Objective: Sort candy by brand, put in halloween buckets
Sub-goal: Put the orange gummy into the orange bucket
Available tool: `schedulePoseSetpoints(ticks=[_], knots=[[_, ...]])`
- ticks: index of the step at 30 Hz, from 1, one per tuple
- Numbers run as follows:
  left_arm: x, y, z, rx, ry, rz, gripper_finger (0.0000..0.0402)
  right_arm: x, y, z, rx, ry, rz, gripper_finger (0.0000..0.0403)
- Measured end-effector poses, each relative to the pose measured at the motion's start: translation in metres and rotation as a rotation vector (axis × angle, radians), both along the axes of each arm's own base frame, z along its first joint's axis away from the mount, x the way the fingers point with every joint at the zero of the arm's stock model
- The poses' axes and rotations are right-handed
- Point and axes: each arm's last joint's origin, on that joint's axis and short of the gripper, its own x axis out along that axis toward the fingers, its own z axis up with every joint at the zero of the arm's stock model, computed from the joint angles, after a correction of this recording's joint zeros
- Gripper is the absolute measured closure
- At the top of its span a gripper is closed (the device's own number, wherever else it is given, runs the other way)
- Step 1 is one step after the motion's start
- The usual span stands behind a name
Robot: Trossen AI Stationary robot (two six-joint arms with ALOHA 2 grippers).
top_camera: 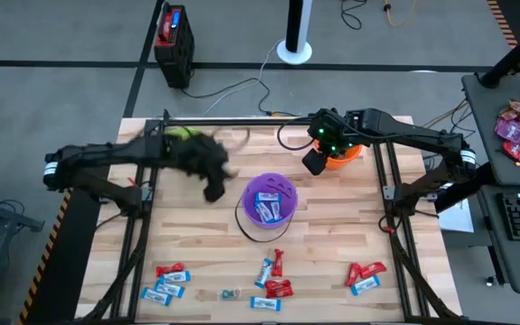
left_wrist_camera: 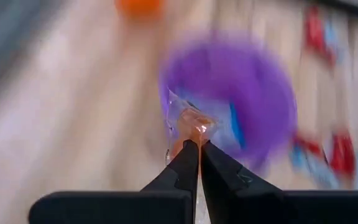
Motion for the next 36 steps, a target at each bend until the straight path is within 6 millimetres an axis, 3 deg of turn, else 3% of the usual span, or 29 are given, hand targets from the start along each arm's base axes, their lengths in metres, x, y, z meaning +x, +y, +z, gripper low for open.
schedulePoseSetpoints(ticks=[3, 10, 20, 28, 36], knots=[[0.019, 0.024, 0.023, 0.094, -0.121, 0.020, 0.0402, -0.001, 0.000, 0.001, -0.001, -0.003, 0.000, 0.0170], [0.081, 0.071, 0.033, 0.196, -0.270, 0.021, 0.0402, -0.033, 0.010, 0.022, 0.044, -0.031, -0.126, 0.0171], [0.166, 0.098, 0.010, 0.198, -0.251, -0.036, 0.0402, -0.084, 0.037, 0.070, -0.017, -0.349, -0.174, 0.0179], [0.203, 0.110, 0.005, 0.192, -0.273, -0.026, 0.0401, -0.087, 0.039, 0.073, -0.049, -0.363, -0.178, 0.0179], [0.221, 0.118, -0.009, 0.188, -0.236, -0.033, 0.0401, -0.078, 0.037, 0.068, -0.059, -0.326, -0.144, 0.0179]])
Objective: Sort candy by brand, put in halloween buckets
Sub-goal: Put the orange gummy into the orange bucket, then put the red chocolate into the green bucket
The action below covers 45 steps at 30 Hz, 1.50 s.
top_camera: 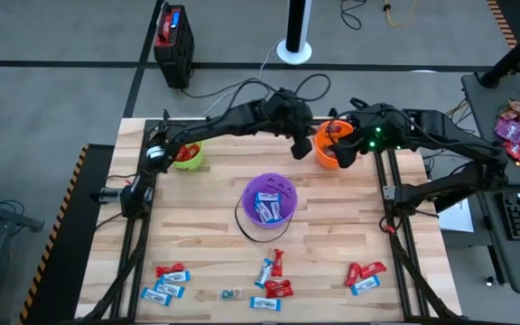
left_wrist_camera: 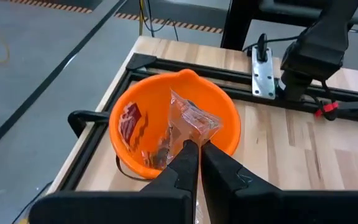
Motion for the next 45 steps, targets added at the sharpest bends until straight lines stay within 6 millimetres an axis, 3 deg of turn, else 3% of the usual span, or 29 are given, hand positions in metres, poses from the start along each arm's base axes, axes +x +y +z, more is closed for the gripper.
schedulePoseSetpoints(ticks=[5, 13, 25, 36, 40, 43, 45], knots=[[0.010, 0.003, -0.010, 0.018, -0.030, -0.036, 0.0401, 0.000, 0.001, 0.002, -0.012, -0.017, 0.012, 0.0179], [0.033, 0.010, -0.044, 0.030, -0.083, -0.059, 0.0401, 0.000, 0.001, 0.009, -0.038, -0.094, 0.020, 0.0179], [0.046, 0.016, -0.074, 0.047, -0.059, -0.054, 0.0401, 0.000, 0.001, 0.009, -0.040, -0.092, 0.022, 0.0179], [0.044, 0.023, -0.078, 0.018, -0.047, -0.030, 0.0331, 0.000, 0.001, 0.009, -0.033, -0.090, 0.024, 0.0179], [0.035, 0.020, -0.056, -0.038, 0.006, -0.018, 0.0314, -0.004, 0.005, 0.007, 0.074, -0.086, 0.068, 0.0179], [0.017, 0.012, -0.017, -0.019, 0.088, -0.048, 0.0312, -0.009, 0.012, 0.003, 0.239, -0.052, 0.134, 0.0179], [-0.006, 0.005, 0.006, 0.005, 0.118, -0.060, 0.0312, -0.013, 0.021, -0.002, 0.339, 0.011, 0.154, 0.0179]])
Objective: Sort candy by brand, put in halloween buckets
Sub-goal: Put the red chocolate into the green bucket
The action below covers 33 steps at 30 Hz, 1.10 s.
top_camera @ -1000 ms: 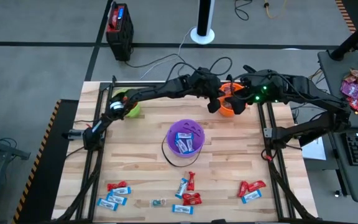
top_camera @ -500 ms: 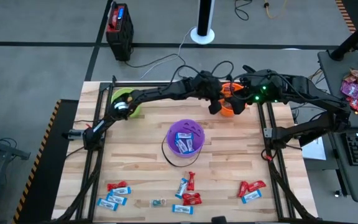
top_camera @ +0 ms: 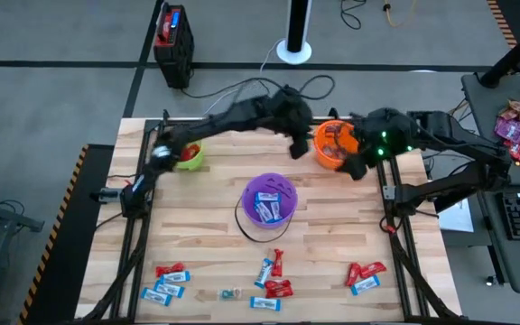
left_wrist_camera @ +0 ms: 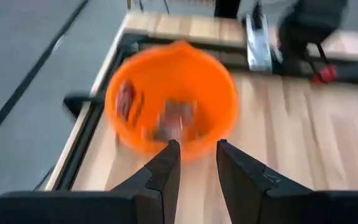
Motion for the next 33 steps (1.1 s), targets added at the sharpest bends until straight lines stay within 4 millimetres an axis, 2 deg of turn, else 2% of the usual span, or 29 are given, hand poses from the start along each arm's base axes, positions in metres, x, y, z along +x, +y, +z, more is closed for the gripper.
schedulePoseSetpoints(ticks=[4, 7, 10, 16, 19, 22, 26, 33], knots=[[-0.052, -0.014, 0.025, 0.015, 0.151, 0.021, 0.0312, -0.007, 0.027, -0.017, 0.121, 0.193, 0.020, 0.0179], [-0.091, -0.028, 0.046, 0.005, 0.180, 0.032, 0.0312, -0.005, 0.050, -0.038, 0.189, 0.310, 0.003, 0.0179], [-0.129, -0.046, 0.066, -0.038, 0.141, 0.065, 0.0312, 0.000, 0.076, -0.069, 0.250, 0.416, -0.049, 0.0179], [-0.192, -0.080, 0.074, -0.149, 0.098, 0.152, 0.0312, 0.009, 0.141, -0.140, 0.423, 0.465, -0.121, 0.0179], [-0.221, -0.098, 0.078, -0.165, 0.034, 0.180, 0.0312, 0.007, 0.165, -0.173, 0.462, 0.533, -0.189, 0.0179], [-0.238, -0.111, 0.076, -0.165, -0.042, 0.211, 0.0312, 0.003, 0.179, -0.201, 0.418, 0.649, -0.268, 0.0179], [-0.255, -0.120, 0.076, -0.171, -0.170, 0.228, 0.0312, 0.004, 0.189, -0.225, 0.374, 0.756, -0.306, 0.0179], [-0.264, -0.122, 0.065, -0.201, -0.225, 0.243, 0.0312, 0.017, 0.201, -0.256, 0.324, 0.793, -0.300, 0.0179]])
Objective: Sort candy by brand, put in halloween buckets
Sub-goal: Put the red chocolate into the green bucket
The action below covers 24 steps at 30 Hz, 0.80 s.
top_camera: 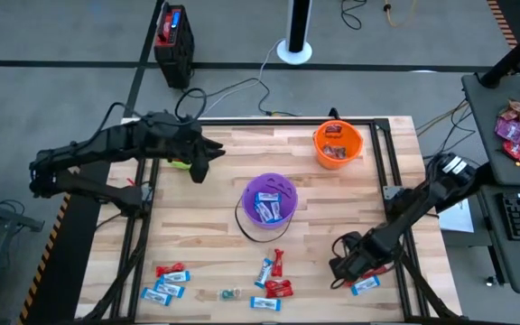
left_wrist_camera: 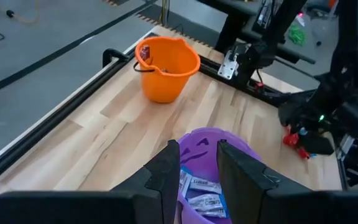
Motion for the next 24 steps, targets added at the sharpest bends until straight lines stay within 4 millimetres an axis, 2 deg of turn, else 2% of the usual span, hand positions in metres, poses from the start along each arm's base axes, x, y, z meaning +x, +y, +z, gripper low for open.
schedulePoseSetpoints(ticks=[6, 10, 14, 16, 19, 22, 24], knots=[[0.005, 0.001, -0.004, 0.003, -0.020, 0.000, 0.0312, 0.009, 0.008, -0.019, 0.004, -0.006, 0.029, 0.0204], [0.008, 0.001, -0.007, 0.009, -0.053, 0.000, 0.0312, 0.011, 0.009, -0.023, 0.003, -0.005, 0.037, 0.0264], [0.009, 0.001, -0.009, 0.007, -0.050, -0.004, 0.0312, 0.007, 0.005, -0.012, -0.025, -0.027, 0.065, 0.0338], [0.009, 0.000, -0.009, 0.007, -0.051, -0.009, 0.0312, 0.004, 0.000, 0.006, -0.052, -0.051, 0.069, 0.0366], [0.010, -0.004, -0.009, 0.006, -0.051, -0.027, 0.0312, 0.004, -0.011, 0.046, -0.101, -0.179, 0.073, 0.0371], [0.010, -0.008, -0.008, -0.001, -0.054, -0.043, 0.0312, 0.011, -0.031, 0.091, -0.212, -0.438, 0.086, 0.0371], [0.008, -0.010, -0.007, -0.015, -0.066, -0.029, 0.0312, 0.020, -0.053, 0.120, -0.342, -0.623, 0.085, 0.0371]])
